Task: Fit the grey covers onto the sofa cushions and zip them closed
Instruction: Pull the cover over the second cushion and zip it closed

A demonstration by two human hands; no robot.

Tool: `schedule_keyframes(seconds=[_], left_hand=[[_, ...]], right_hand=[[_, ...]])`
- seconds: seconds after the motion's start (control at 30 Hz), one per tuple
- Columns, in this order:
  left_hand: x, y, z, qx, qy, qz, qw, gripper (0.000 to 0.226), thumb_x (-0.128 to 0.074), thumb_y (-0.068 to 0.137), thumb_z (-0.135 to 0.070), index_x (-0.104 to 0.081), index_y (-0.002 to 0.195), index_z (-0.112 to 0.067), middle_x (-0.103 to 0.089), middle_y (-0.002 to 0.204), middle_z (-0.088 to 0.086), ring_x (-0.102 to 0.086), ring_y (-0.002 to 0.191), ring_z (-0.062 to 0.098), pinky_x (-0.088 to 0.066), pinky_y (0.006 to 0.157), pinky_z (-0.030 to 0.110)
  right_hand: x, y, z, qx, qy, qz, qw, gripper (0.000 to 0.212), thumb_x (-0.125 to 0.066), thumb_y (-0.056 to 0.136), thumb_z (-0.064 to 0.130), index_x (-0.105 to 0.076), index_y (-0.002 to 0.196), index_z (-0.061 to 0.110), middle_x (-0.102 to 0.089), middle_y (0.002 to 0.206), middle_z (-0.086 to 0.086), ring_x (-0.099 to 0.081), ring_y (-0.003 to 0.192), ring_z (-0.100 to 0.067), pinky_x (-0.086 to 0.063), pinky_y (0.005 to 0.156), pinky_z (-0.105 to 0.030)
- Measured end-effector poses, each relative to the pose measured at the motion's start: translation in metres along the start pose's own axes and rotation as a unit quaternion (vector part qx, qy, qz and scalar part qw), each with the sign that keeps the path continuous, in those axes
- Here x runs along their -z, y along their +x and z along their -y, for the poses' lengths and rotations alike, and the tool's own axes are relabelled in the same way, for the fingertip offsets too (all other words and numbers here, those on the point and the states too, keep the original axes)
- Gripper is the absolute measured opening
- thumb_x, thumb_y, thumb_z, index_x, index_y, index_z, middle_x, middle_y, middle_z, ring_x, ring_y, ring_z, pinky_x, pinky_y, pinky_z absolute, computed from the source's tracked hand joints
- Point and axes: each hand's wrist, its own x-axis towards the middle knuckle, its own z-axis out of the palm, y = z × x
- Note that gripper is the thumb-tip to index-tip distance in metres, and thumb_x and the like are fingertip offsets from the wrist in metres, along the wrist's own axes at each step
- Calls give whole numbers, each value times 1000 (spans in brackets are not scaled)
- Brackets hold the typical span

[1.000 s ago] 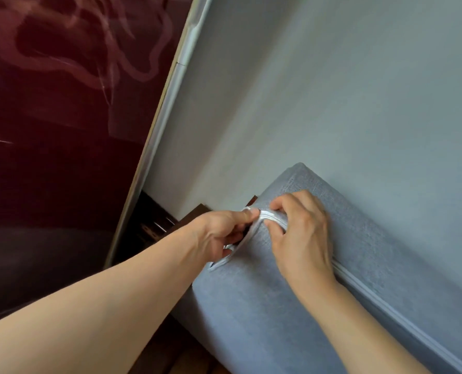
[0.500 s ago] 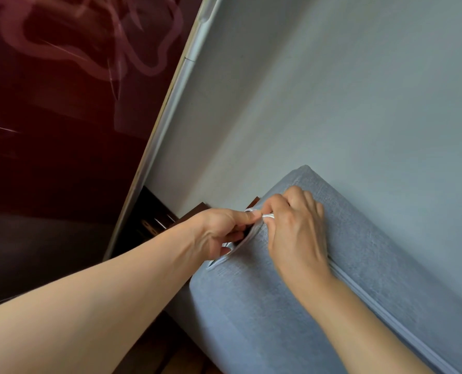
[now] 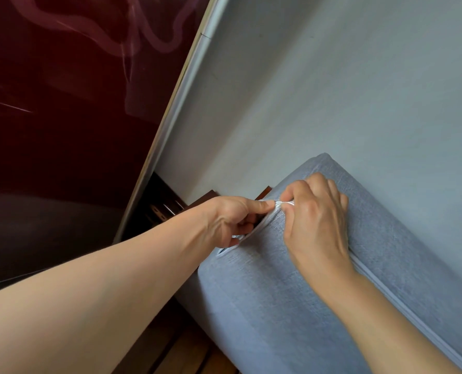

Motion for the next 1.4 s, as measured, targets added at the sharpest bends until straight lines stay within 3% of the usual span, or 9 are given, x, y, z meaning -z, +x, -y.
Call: schedule_keyframes(seconds=[0.2,0.27,0.47,0.57,0.7,0.87,1.03,1.27,1.4], left_hand=[[-5,-11,-11,-25,1,19,999,25,-63,84,-32,-59,61,-24,-50,65,-9,-41,67,9,-27,70,29],[-5,-15,-13,-25,15,16,999,20,-62,86,-28,-59,66,-24,-53,68,-10,-41,67,8,-27,65,28],[-4,-24,-17,9,-32,43,998,22,-57,91,-20,-56,69,-20,-37,62,-10,-28,32,2,-28,38,12],[-9,-28,-18,19,-39,60,997,15,-61,87,-28,-59,73,-23,-43,63,-11,-33,34,3,-27,38,11],[-15,-28,-20,17,-6,50,999,19,-62,87,-23,-53,70,-22,-42,58,-9,-33,37,3,-25,37,12],[-16,-29,-23,-6,19,43,999,23,-55,92,-18,-53,69,-19,-46,53,-7,-41,37,1,-32,39,12],[-21,-32,-23,-34,38,15,999,22,-56,92,-17,-53,70,-19,-51,57,-7,-46,45,3,-33,52,19],[-14,-30,-15,-44,55,-41,997,23,-61,89,-21,-52,68,-21,-48,70,-6,-39,63,7,-27,62,24],[-14,-30,-14,-59,61,-52,995,24,-62,89,-22,-51,67,-21,-47,68,-7,-38,63,7,-26,63,26]], right_hand=[[21,3,-7,-64,121,87,987,33,-75,69,0,-58,95,13,-52,99,-7,-56,92,-31,-46,83,-47],[26,4,-5,-80,130,123,981,37,-74,70,-2,-57,99,15,-48,103,-2,-53,98,-27,-45,89,-43],[33,5,0,-115,145,148,972,41,-67,72,-6,-55,103,17,-39,105,5,-50,104,-24,-41,95,-36],[35,3,-2,-117,156,145,970,42,-74,70,-1,-55,103,18,-38,104,6,-52,101,-23,-43,94,-37],[32,0,-5,-107,167,116,973,39,-77,68,2,-56,98,17,-43,100,5,-53,96,-24,-45,90,-42],[27,-5,-6,-91,169,58,980,28,-74,69,-1,-54,79,16,-51,83,4,-54,78,-24,-47,75,-43],[24,-4,-7,-103,176,47,978,24,-72,72,-3,-54,73,13,-49,71,4,-50,66,-21,-45,67,-37],[22,-10,-6,-100,175,25,979,23,-71,73,-2,-55,76,14,-50,73,3,-52,69,-24,-44,69,-38],[20,-6,-9,-3,119,20,993,20,-73,72,3,-62,86,11,-54,80,-5,-54,78,-31,-45,69,-41]])
